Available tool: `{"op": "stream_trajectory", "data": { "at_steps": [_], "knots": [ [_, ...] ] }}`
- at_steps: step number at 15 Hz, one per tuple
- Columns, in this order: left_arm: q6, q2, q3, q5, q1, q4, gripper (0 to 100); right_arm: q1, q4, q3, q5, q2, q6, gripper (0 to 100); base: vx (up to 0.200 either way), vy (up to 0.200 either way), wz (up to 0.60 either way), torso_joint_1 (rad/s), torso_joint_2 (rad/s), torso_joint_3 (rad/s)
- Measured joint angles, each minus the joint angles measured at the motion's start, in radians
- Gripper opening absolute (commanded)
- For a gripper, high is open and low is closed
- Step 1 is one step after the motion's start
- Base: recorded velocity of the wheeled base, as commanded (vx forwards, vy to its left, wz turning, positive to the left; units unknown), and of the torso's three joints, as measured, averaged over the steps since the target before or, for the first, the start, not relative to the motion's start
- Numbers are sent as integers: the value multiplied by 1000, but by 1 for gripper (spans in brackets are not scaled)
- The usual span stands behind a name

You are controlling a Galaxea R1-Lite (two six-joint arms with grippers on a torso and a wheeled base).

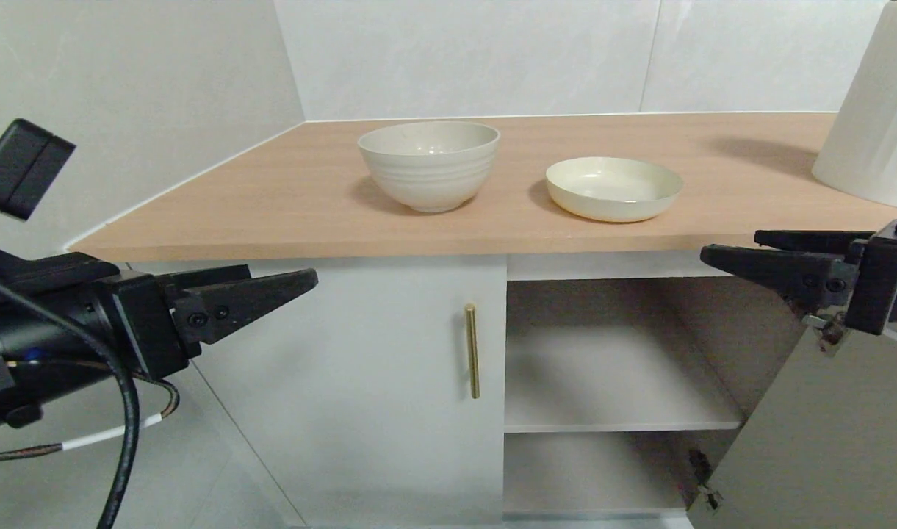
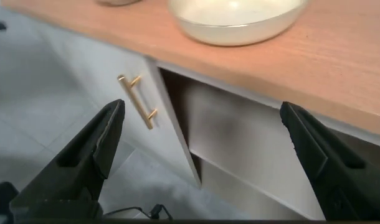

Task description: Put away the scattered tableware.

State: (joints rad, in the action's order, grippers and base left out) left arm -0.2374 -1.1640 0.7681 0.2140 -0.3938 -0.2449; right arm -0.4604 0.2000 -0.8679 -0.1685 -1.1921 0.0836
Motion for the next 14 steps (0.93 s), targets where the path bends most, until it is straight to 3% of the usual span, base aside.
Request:
{"op": "stream_trajectory", "data": {
  "at_steps": [5,9,14],
  "knots": [
    [-3,0,2,1,0,1,100,-8,3,23,-3,44,-13,100,0,0,0,0,0,0],
    [-4,-1,3,1,-1,2,100,-13,3,29,-5,55,-16,100,0,0,0,68,-237,-255],
    [-5,-9,3,2,-1,5,100,-13,3,39,-4,54,-50,100,0,0,0,132,-491,-305]
  ]
}}
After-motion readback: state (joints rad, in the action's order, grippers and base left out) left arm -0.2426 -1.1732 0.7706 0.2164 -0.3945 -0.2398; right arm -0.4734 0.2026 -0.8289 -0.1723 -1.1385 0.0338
